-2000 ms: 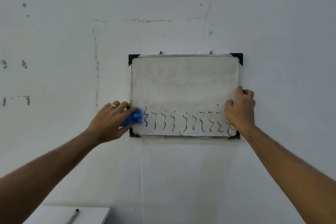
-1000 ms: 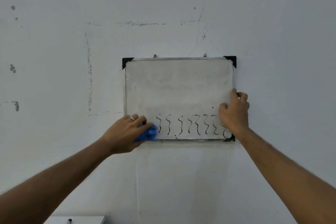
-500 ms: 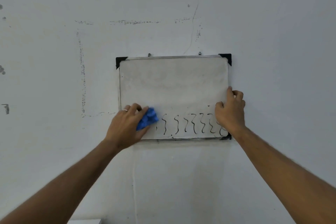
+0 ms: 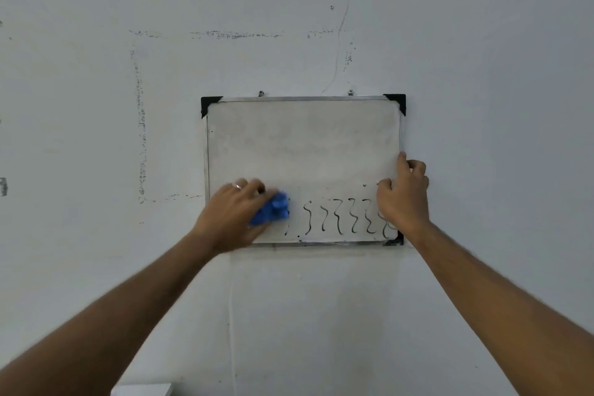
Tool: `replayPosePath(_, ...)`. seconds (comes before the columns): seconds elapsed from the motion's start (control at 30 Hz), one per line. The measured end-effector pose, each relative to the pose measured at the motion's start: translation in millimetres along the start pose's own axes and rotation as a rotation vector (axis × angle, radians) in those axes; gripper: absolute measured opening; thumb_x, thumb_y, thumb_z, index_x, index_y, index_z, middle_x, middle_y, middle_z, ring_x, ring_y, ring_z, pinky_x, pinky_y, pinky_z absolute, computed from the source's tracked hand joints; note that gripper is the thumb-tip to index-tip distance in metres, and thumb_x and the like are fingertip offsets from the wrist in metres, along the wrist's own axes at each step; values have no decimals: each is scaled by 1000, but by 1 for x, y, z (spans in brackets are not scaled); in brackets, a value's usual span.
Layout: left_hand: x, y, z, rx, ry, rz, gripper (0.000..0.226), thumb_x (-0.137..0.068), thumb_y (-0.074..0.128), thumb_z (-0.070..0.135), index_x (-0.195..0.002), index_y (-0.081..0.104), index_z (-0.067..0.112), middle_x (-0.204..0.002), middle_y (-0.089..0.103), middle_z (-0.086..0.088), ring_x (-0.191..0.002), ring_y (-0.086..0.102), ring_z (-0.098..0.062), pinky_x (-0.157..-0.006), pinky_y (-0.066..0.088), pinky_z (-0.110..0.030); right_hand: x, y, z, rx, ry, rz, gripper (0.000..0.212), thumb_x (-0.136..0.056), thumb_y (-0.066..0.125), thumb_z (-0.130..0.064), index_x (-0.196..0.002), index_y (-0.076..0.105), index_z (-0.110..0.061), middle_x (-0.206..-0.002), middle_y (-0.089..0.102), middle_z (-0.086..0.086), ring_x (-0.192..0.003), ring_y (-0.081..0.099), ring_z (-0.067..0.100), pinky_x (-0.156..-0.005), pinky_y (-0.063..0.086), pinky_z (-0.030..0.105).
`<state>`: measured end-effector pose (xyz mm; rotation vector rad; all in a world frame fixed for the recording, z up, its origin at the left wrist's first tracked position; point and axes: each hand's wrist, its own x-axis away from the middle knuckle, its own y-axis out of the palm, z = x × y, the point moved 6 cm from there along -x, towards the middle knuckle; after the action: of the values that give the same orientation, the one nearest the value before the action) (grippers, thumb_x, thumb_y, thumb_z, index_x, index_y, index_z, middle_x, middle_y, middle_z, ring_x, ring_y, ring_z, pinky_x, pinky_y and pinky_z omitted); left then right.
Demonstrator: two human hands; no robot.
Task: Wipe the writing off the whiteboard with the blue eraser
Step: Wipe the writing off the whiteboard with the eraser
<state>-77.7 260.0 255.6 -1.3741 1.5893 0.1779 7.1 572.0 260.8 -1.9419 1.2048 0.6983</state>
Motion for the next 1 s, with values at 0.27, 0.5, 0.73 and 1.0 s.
replayPosePath(0.27,-10,6,23,-63,213,-115,63,-82,65,48,-139,54,23,-112,58,-3,-88,58,-26,-74,50,-38,-1,-2,0,10,1,-14,63,-97,44,-17,-156,22,-12,-145,28,9,-129,33,31,-84,40,35)
replayPosePath(0.5,-3,15,48,-53,279,-157,61,-81,66,44,-137,54,21,-110,57,-3,-87,58,-25,-73,51,-39,-1,-4,-1,3,7,-27,63,-97,43,-18,-156,22,-13,-146,28,8,-131,32,31,-85,39,34)
replayPosePath(0.73,-24,4,32,44,-24,-29,59,-85,62,48,-137,55,19,-109,57,-5,-85,58,-29,-71,50,-40,0,-4,0,0,0,-24,62,-97,43,-16,-155,22,-13,-145,28,8,-129,33,32,-83,37,33)
replayPosePath(1.0,-37,-1,37,51,-102,-26,58,-86,59,49,-137,55,21,-111,57,-5,-88,59,-30,-73,50,-41,-1,-3,1,1,11,-32,63,-97,43,-18,-156,21,-14,-145,27,7,-130,32,30,-87,43,38)
